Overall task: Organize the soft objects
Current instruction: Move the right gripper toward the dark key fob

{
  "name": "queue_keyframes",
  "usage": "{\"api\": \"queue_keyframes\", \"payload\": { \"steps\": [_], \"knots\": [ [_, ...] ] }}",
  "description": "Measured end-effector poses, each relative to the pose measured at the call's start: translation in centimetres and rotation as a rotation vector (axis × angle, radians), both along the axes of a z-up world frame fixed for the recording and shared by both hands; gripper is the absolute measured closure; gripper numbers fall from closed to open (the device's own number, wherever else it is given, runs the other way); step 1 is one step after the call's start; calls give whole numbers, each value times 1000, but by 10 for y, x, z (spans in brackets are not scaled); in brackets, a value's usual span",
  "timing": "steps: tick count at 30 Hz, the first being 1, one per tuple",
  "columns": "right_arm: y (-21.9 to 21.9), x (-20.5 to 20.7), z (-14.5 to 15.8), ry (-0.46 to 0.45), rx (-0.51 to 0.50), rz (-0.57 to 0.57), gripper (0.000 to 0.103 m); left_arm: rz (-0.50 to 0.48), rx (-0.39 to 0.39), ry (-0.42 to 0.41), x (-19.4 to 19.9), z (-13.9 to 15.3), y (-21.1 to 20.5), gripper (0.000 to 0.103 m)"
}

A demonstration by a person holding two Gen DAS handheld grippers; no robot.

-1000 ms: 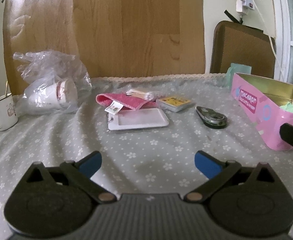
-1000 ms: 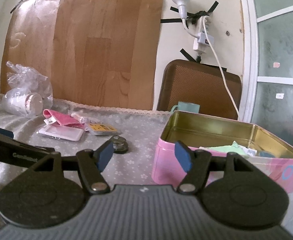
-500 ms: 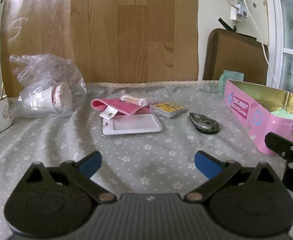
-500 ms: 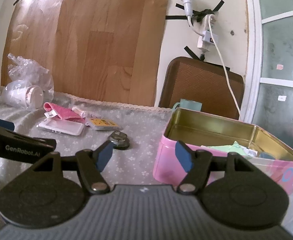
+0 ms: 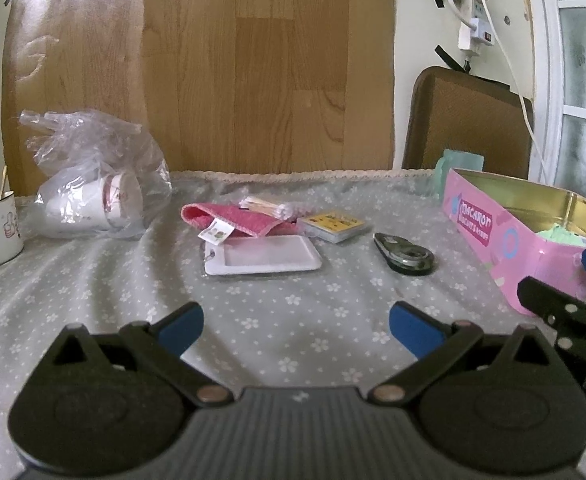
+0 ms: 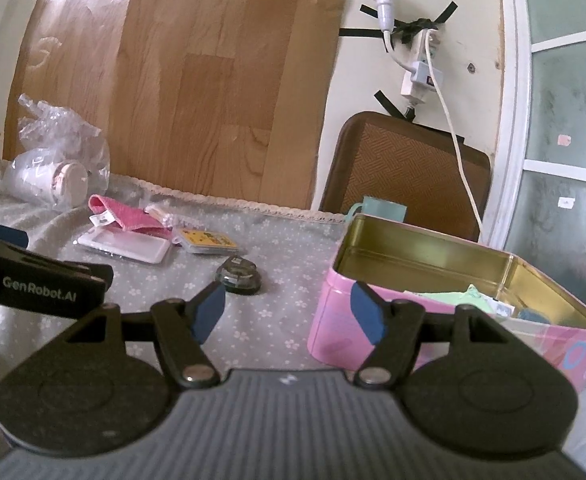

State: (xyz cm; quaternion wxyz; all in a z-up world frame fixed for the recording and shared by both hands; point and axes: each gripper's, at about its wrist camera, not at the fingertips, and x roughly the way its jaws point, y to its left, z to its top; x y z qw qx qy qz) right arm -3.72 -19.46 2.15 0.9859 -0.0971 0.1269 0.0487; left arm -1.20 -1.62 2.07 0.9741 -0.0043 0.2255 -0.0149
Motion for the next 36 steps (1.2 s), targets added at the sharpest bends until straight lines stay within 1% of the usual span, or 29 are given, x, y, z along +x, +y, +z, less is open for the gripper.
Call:
{"api": "queue_keyframes", "payload": {
  "steps": [9,15,18,20,23,25,26,28,30,31,32,33,35,36],
  "knots": [
    [2,0,-1,-1,-18,4,31,28,-55,13,1,0,9,0],
    [2,0,-1,-4,-14,3,29,32,-48,7,0,0,8,0],
    [2,-1,0,-9,-11,-2,23,37,-44,2,-1,1,7,0],
    [2,-2,0,-15,-11,-10,20,47,-39,-13,-3,1,7,0],
    [2,-3,0,-24,-13,-29,20,74,-39,-57,-7,3,8,0],
    [2,-1,0,-19,-17,-33,20,105,-53,-93,-10,4,13,0],
    [3,0,1,-33,-18,-31,20,136,-60,-120,-11,5,17,0],
    [6,-2,3,-108,-25,-42,20,197,-58,-168,-14,7,22,0],
    [10,-2,6,-174,-15,-42,18,237,-63,-182,-14,7,26,0],
    [11,-1,5,-196,-2,-38,13,240,-72,-177,-13,7,28,0],
    [13,0,4,-208,4,-38,12,239,-76,-172,-13,7,29,0],
    [16,1,4,-202,-17,-34,11,240,-75,-173,-12,7,29,0],
    [20,-4,3,-236,-40,-23,0,242,-64,-194,-14,7,29,0],
    [20,-10,2,-267,-43,-17,0,246,-56,-214,-16,8,28,0]
  ]
}}
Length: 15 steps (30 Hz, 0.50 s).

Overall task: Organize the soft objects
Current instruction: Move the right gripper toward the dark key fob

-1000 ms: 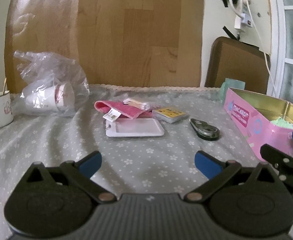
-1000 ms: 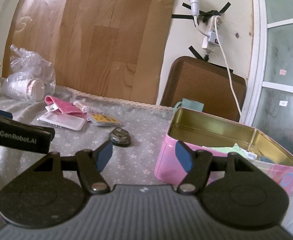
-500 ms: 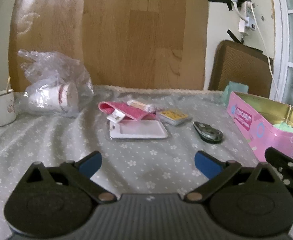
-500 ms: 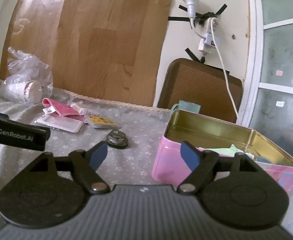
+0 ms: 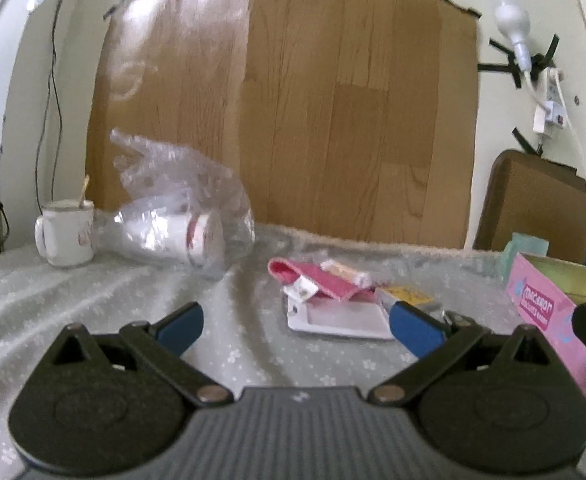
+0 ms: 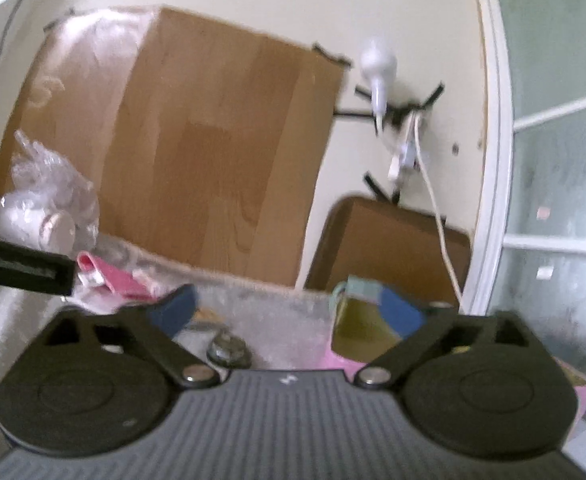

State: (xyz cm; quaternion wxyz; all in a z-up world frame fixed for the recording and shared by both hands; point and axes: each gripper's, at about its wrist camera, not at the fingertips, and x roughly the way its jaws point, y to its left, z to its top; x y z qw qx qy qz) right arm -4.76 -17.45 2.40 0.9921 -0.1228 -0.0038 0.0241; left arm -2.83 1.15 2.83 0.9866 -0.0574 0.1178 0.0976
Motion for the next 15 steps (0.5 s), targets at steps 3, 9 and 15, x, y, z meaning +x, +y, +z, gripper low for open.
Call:
{"api": "queue_keyframes", "payload": {
  "steps": [3,9,15],
  "knots": [
    [-5,-8,2,-36,23,15,0,10,10,-40,-7,0,0,0],
    [-22,3,5,40,120,89,0,23,-61,-83,-23,-1,9,0],
    [-6,7,3,92,39,178,0,-2,-129,50,-9,-4,15,0]
  ]
}}
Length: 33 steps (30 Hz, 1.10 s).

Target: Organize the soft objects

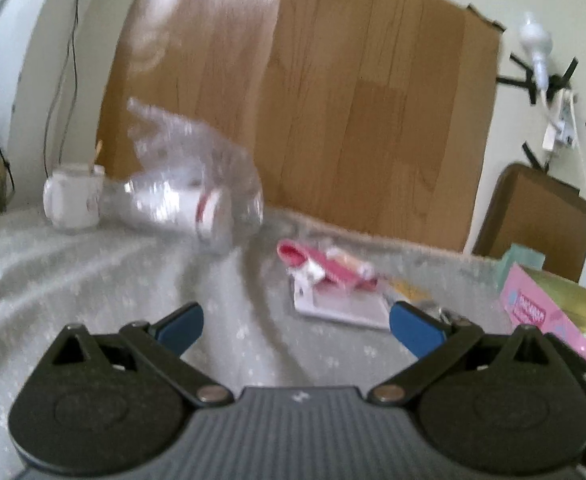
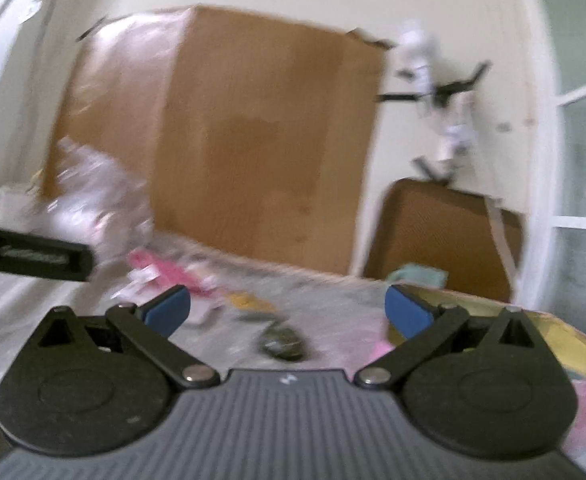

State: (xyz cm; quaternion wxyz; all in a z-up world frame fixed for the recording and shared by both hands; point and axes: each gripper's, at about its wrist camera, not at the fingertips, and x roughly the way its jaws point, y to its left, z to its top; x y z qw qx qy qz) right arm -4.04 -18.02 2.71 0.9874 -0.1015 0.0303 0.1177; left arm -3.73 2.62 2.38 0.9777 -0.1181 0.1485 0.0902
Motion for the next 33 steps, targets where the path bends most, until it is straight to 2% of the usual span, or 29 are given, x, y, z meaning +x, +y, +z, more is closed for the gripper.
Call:
{"api": "queue_keyframes", "payload": {
  "steps": [4,6,8,9,10,15,16,17,18,21,25,28,30,31,33],
  "knots": [
    [12,20,5,35,-80,68,0,8,7,-10,-4,-1,0,0],
    [21,47,13,108,-135,102,7,7,9,-9,-3,-2,0,0],
    [31,84,14,235,-176,116,30,11,1,-3,-2,-2,2,0],
    [34,105,12,308,-183,112,36,14,-7,0,-1,-2,3,0],
    [37,123,8,370,-182,103,40,17,-15,2,0,-2,5,0],
    [37,182,-13,563,-143,-8,39,15,-36,4,3,-2,8,0],
    [32,191,-17,609,-108,-16,40,13,-32,2,3,-2,8,0],
    [27,194,-18,632,-57,-15,51,12,-25,-1,2,-2,7,0],
    [22,195,-19,662,-9,-3,51,11,-17,-4,2,-1,5,0],
    [25,170,-18,672,3,78,51,-21,-15,11,5,0,4,0],
    [21,96,-20,607,-61,214,51,-74,-54,41,9,-1,8,0],
    [0,45,-21,560,-61,238,51,-186,-107,102,15,-3,11,0],
    [-19,18,-22,568,-16,241,51,-266,-106,182,21,-3,1,3],
    [-29,7,-22,572,20,238,51,-321,-122,218,21,-1,-8,9],
    [-48,-3,-20,568,104,221,51,-429,-165,255,16,7,-28,10]
  ]
}}
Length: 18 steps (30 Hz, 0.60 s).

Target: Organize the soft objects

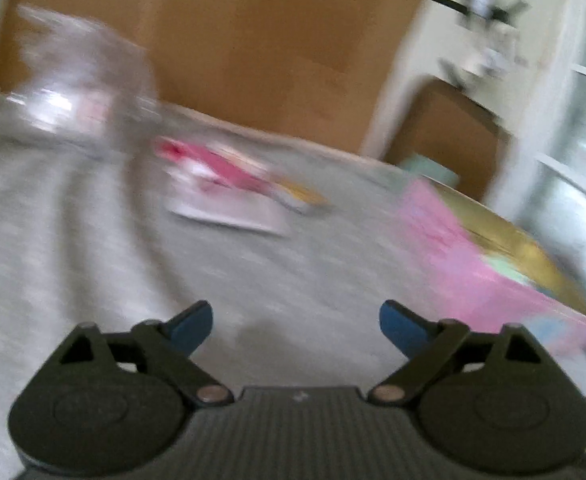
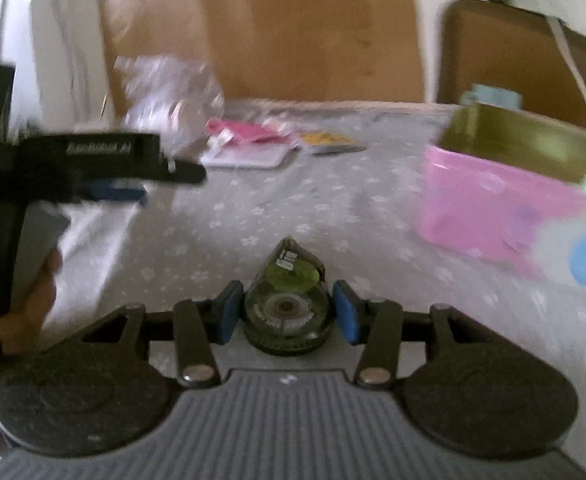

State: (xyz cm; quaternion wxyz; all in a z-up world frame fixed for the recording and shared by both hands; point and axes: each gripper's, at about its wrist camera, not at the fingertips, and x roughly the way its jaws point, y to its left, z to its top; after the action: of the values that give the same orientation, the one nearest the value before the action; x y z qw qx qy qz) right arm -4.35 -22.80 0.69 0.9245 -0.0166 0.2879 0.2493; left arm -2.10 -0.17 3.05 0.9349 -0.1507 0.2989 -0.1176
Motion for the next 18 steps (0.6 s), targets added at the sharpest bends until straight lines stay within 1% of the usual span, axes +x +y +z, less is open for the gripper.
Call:
{"api": "queue_keyframes", "payload": {
  "steps": [1,3,4,5,7,8,9,10,12,13,16,18],
  "knots": [
    [-10,-3,0,-3,43,-25,51,-57,-20,22,-2,5,-13,10],
    [-20,-5,1,-25,97,-68,51,-167,-58,79,1,12,-35,10],
    [-24,-8,1,-39,115,-84,51,-219,-83,114,5,14,-46,13],
    [-27,-9,2,-57,135,-93,51,-251,-104,139,9,15,-54,15],
    [-30,-13,6,-109,155,-99,51,-304,-140,173,16,17,-69,29],
    [-30,-17,8,-138,154,-103,51,-326,-149,180,18,19,-78,34],
    [-31,-20,11,-173,150,-110,51,-342,-149,184,21,20,-85,44],
    [-32,-23,14,-202,148,-118,51,-358,-148,181,24,24,-94,46],
    [-36,-25,19,-254,138,-144,51,-377,-135,152,29,33,-109,52],
    [-40,-22,21,-273,131,-160,51,-392,-115,136,34,40,-120,58],
    [-55,-8,29,-306,130,-212,51,-417,-55,69,50,58,-153,59],
    [-65,5,34,-339,112,-255,51,-421,-24,47,64,64,-172,59]
  ]
}}
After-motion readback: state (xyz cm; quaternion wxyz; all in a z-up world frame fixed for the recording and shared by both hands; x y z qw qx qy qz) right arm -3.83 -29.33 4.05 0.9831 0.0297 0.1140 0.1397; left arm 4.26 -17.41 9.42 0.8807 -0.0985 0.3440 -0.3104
